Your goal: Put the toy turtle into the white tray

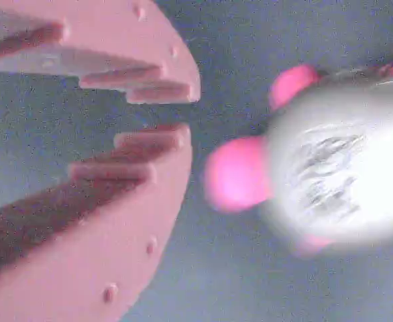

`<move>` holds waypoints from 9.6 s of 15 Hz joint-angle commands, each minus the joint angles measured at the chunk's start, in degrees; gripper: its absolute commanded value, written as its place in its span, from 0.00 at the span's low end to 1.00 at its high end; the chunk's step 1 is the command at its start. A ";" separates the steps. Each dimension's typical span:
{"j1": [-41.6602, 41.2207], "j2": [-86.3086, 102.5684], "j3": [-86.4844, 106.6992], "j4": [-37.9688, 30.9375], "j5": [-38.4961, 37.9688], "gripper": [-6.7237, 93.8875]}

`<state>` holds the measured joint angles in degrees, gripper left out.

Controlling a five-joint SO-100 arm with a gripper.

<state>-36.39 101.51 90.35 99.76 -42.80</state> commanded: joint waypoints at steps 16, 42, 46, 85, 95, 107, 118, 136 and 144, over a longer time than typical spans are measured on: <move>0.44 -0.53 4.31 -1.05 -8.70 0.51; -0.62 -0.09 25.31 -22.32 -4.75 0.68; -0.79 -2.37 26.46 -24.79 -4.75 0.67; 30.41 -8.96 -21.36 -4.75 30.23 0.07; 70.22 -26.89 -51.68 -0.97 41.57 0.07; 74.53 -43.77 -58.36 -8.96 47.90 0.07; 73.48 -48.87 -58.10 -10.72 47.55 0.11; 73.21 -49.04 -54.14 -11.16 45.88 0.63; 72.07 -42.45 -54.32 -10.46 48.34 0.07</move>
<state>36.04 49.75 36.83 88.51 3.96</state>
